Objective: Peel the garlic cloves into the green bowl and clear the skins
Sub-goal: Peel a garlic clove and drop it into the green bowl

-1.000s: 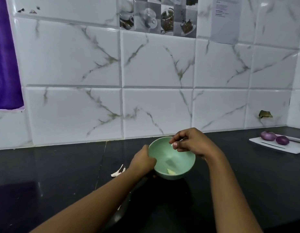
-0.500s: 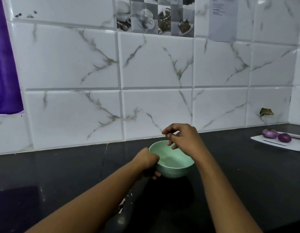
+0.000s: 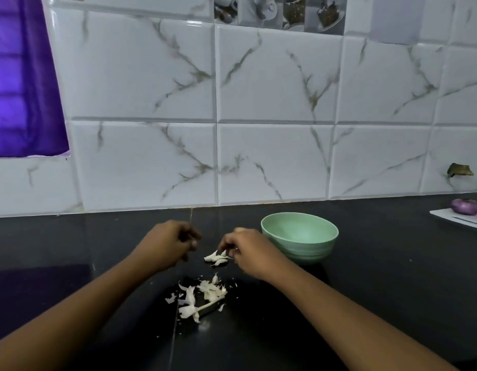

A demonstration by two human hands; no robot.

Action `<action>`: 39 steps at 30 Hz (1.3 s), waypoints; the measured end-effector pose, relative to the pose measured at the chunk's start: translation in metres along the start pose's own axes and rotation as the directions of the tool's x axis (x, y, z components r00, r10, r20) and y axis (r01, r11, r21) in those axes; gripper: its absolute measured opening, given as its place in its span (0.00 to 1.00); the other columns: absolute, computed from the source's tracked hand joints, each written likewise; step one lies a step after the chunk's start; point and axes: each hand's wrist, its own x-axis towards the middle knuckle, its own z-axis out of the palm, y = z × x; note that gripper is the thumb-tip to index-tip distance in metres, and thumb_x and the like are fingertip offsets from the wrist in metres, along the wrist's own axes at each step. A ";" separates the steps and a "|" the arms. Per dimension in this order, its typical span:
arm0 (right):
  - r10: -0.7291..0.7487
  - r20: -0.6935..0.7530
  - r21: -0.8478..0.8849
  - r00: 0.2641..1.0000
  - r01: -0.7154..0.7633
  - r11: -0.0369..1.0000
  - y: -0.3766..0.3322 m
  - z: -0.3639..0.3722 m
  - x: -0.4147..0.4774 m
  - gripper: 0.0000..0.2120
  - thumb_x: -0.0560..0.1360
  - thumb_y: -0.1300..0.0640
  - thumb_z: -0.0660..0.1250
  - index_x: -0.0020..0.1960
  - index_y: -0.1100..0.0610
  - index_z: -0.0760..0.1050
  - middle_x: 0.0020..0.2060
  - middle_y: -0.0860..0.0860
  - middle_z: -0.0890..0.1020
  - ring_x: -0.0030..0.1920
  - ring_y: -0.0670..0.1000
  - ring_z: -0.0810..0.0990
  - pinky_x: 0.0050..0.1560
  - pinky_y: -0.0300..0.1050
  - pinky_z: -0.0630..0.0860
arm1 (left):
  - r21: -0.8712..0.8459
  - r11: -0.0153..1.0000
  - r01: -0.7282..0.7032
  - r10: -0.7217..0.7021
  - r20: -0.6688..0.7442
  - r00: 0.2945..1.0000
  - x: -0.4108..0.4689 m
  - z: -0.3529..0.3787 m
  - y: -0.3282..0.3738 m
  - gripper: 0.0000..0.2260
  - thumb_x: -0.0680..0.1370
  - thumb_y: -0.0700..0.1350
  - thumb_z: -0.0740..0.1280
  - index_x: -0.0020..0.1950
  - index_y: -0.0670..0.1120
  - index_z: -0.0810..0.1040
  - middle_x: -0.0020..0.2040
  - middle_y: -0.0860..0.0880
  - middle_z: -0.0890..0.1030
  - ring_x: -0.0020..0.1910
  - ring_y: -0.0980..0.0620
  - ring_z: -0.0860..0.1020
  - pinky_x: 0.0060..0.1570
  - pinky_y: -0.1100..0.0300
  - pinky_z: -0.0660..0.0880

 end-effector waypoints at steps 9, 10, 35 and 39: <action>0.046 0.068 -0.163 0.997 -0.034 0.986 0.011 0.019 0.013 0.09 0.75 0.55 0.67 0.55 0.50 0.78 0.52 0.50 0.78 0.56 0.53 0.76 0.51 0.45 0.71 | 0.272 0.957 -0.102 0.086 0.068 0.994 -0.006 0.013 -0.003 0.04 0.74 0.52 0.70 0.48 0.57 0.82 0.35 0.61 0.76 0.39 0.60 0.77 0.43 0.63 0.73; 0.046 0.065 -0.165 0.997 -0.035 0.986 0.011 0.019 0.013 0.09 0.75 0.55 0.66 0.54 0.50 0.78 0.52 0.50 0.78 0.56 0.53 0.76 0.51 0.45 0.71 | 0.270 0.957 -0.105 0.086 0.079 0.993 -0.007 0.016 -0.004 0.06 0.74 0.54 0.70 0.49 0.58 0.82 0.37 0.61 0.77 0.40 0.60 0.77 0.43 0.63 0.74; 0.170 0.236 0.815 0.957 -0.290 0.502 -0.004 -0.013 -0.006 0.04 0.76 0.63 0.66 0.44 0.62 0.76 0.32 0.52 0.81 0.29 0.44 0.79 0.27 0.36 0.77 | -0.600 0.793 0.107 -0.065 0.091 0.994 -0.029 0.013 0.018 0.04 0.75 0.40 0.70 0.42 0.42 0.84 0.39 0.42 0.85 0.27 0.54 0.78 0.22 0.66 0.68; 0.172 0.253 0.829 0.952 -0.305 0.470 -0.005 -0.013 -0.007 0.03 0.76 0.64 0.66 0.43 0.62 0.77 0.31 0.51 0.82 0.29 0.45 0.80 0.29 0.36 0.78 | -0.606 0.787 0.116 -0.079 0.087 0.993 -0.029 0.014 0.018 0.03 0.75 0.41 0.71 0.43 0.42 0.84 0.39 0.42 0.85 0.27 0.53 0.78 0.22 0.65 0.67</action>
